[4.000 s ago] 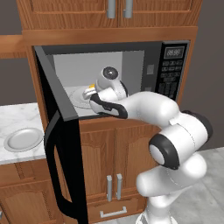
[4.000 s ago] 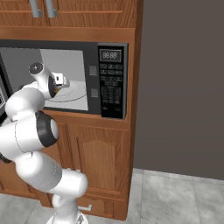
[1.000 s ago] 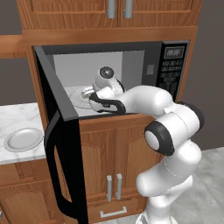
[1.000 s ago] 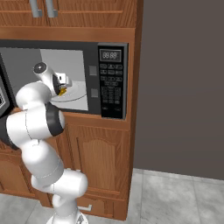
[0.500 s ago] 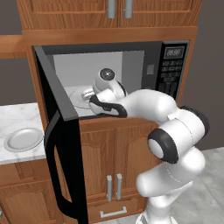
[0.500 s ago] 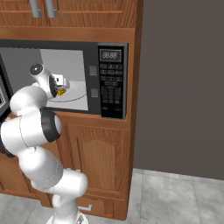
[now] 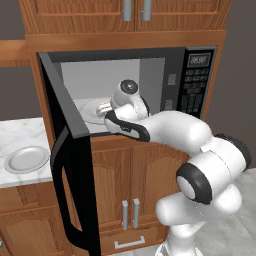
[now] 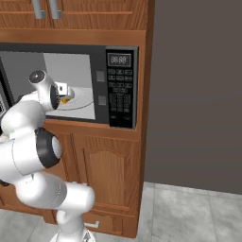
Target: Pick the cheese from the counter and place it in the microwave. Then turn on the microwave.
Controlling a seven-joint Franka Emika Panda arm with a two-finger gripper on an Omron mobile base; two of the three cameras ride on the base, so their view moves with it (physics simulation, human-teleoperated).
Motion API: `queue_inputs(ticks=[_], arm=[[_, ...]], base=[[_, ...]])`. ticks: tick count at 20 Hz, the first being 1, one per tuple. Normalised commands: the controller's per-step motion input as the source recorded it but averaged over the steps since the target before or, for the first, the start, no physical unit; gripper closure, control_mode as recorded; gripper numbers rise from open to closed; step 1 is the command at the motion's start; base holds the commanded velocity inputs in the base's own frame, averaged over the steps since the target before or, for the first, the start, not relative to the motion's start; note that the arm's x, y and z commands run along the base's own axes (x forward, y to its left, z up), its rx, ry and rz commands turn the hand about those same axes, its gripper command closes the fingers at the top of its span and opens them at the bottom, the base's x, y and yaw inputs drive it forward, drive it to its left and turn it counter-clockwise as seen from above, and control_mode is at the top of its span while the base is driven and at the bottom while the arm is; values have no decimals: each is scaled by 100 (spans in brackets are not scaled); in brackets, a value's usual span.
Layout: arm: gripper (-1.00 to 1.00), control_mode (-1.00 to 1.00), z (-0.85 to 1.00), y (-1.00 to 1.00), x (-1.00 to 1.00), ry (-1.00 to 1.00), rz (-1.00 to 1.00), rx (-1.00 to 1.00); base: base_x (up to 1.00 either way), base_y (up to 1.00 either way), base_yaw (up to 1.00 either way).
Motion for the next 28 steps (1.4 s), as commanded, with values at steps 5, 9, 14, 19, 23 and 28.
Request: queue_inputs(ticks=[5,9,14,19,23,28], arm=[[-100,-100,12,-23,-52,4,0,5],[-100,-100,8,-20,-53,1,0,5],[-100,-100,5,-15,-59,-1,0,4],[-100,-100,6,-14,-62,-4,0,2],[-100,-100,12,-13,-56,-3,0,1],[-100,-100,14,-15,-58,-3,0,0]], base=[[0,0,0],[0,0,0],[0,0,0],[0,0,0],[0,0,0],[0,0,0]])
